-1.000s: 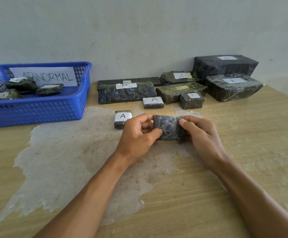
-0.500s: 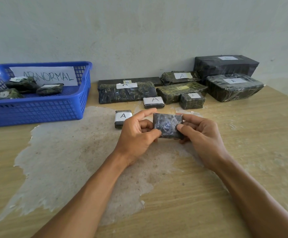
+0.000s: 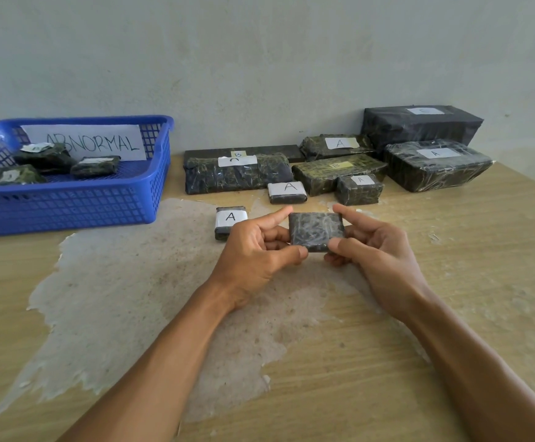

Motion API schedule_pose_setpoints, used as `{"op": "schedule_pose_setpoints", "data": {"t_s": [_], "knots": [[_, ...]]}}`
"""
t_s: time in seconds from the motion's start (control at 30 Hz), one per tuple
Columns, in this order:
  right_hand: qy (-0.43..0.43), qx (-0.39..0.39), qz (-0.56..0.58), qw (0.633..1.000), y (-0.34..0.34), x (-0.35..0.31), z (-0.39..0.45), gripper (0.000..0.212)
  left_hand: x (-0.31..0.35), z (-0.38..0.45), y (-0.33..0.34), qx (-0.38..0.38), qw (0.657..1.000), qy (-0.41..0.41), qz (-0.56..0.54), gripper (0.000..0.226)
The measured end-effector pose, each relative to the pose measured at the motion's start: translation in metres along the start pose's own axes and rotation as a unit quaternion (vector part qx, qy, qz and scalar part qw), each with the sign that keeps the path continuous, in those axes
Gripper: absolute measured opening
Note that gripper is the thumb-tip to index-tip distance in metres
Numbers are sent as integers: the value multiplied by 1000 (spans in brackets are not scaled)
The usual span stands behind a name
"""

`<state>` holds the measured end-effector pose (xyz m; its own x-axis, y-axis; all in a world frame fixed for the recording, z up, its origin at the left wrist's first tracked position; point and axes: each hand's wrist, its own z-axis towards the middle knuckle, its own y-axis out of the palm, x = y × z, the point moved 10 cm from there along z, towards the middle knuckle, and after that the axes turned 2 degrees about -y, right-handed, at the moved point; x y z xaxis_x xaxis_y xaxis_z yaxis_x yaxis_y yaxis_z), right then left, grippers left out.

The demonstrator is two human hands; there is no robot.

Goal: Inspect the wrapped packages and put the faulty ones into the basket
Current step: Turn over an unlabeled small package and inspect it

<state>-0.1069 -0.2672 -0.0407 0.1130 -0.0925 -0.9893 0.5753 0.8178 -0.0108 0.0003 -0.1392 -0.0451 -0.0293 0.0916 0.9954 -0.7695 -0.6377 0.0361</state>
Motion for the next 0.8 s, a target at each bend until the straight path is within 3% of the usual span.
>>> {"op": "schedule_pose_setpoints", "data": {"t_s": [0.17, 0.4, 0.57, 0.67, 0.8], "knots": [[8, -6, -11, 1000, 1, -3, -2, 61, 1, -1, -3, 17, 1000, -5, -4, 67], [4, 59, -39, 997, -9, -4, -3, 18, 1, 1, -6, 44, 999, 3, 22, 54], [1, 59, -46, 997, -9, -5, -2, 20, 1, 0, -2, 29, 998, 19, 61, 45], [-2, 53, -55, 997, -7, -5, -2, 37, 6, -1, -2, 44, 996, 31, 67, 42], [-54, 25, -91, 994, 1, -15, -4, 35, 13, -4, -2, 66, 990, 66, 103, 17]]}}
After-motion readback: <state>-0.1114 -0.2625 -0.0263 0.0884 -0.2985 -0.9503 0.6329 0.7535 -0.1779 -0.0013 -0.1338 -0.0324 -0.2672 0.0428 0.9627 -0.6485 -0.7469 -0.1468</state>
